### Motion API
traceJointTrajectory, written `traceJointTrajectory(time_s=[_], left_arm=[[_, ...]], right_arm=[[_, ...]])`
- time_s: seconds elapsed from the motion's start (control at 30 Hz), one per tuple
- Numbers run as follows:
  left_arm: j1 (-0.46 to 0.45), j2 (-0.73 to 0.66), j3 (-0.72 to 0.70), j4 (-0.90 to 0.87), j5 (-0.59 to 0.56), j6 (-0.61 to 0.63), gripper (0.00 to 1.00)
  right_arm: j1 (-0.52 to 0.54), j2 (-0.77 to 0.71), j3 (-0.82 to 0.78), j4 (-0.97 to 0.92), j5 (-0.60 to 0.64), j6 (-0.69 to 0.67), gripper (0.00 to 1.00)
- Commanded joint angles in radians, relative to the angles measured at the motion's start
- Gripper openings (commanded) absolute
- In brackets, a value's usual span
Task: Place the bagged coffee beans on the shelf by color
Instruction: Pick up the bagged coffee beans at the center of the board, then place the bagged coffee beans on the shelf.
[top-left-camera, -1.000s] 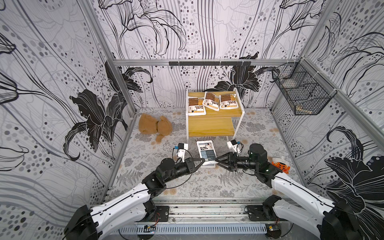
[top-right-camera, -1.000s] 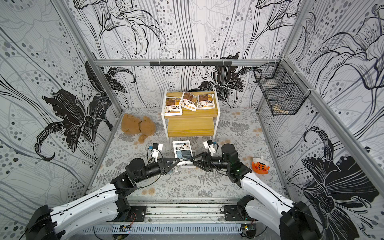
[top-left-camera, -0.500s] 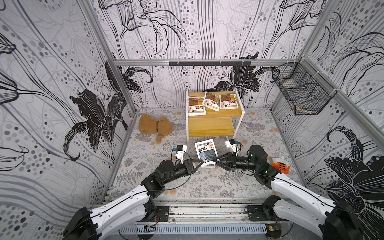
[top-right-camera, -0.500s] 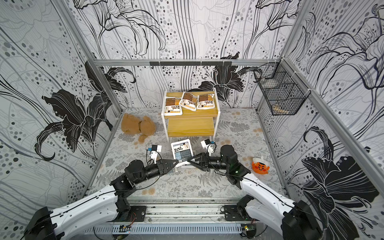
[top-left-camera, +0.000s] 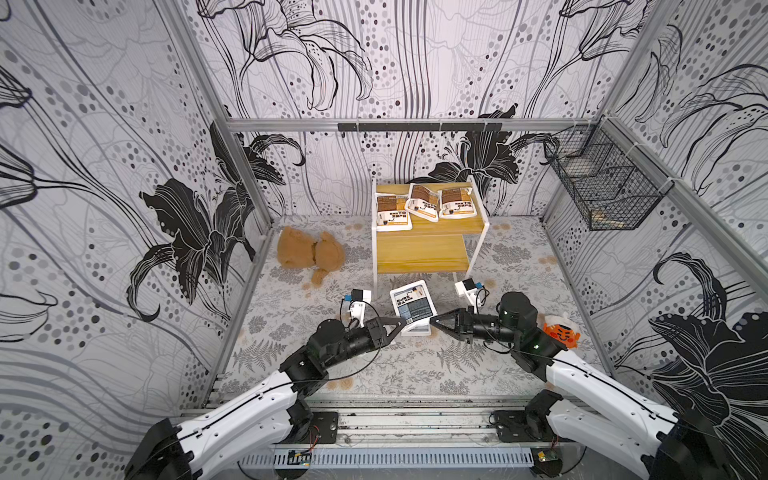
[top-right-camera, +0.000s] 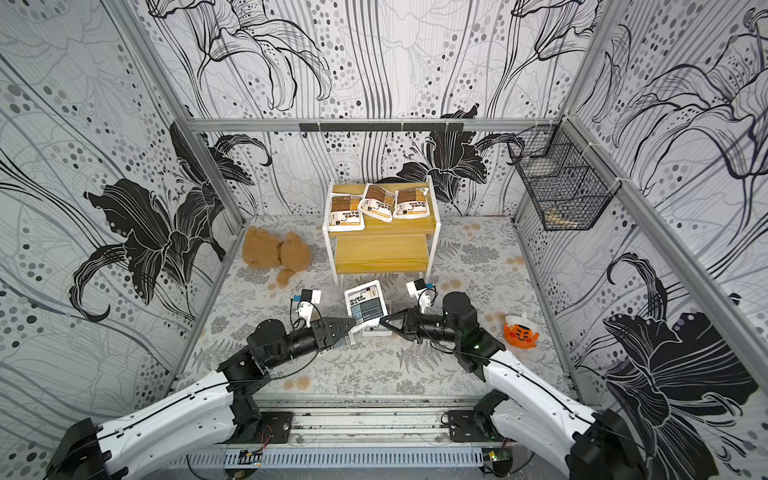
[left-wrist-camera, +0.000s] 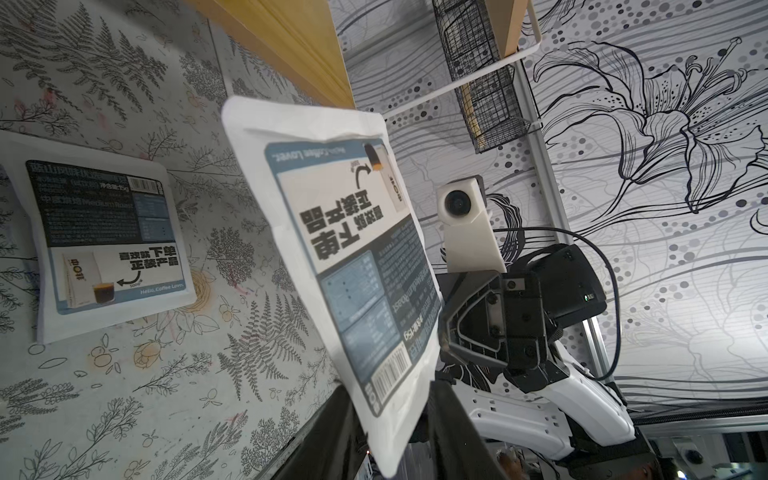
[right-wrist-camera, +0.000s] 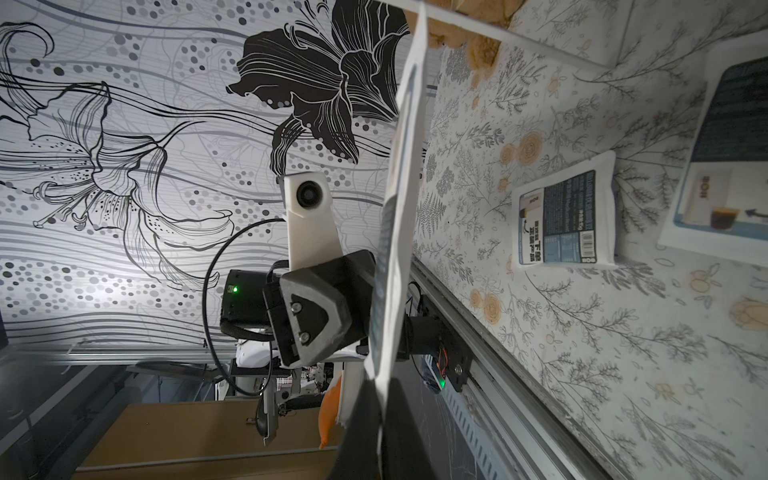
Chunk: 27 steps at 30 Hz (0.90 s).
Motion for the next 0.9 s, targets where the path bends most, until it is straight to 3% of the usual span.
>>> traceJointTrajectory(time_s=[0.0, 0.07, 0.27, 0.63, 0.87], left_arm=[[0.013, -0.060, 0.042, -0.132, -0.041, 0.056, 0.47], [0.015, -0.111, 0.082, -0.272, -0.120, 0.080, 0.55], [0.017, -0.260, 0.155, -0.535, -0.305, 0.099, 0.60], [0.018, -0.368, 0.151, -0.643, -0.346, 0.096, 0.62], [0.018, -0.390, 0.155, -0.687, -0.350, 0.113, 0.63]], right_arm=[[0.006, -0.026, -0.002, -0.052, 0.079, -0.043, 0.05], [0.005, -0.021, 0.013, -0.078, 0.123, -0.054, 0.04], [0.005, 0.091, 0.100, -0.046, 0.176, -0.084, 0.02], [0.004, 0.297, 0.407, -0.119, 0.168, -0.197, 0.01], [0.004, 0.417, 0.465, -0.113, 0.173, -0.221, 0.01]])
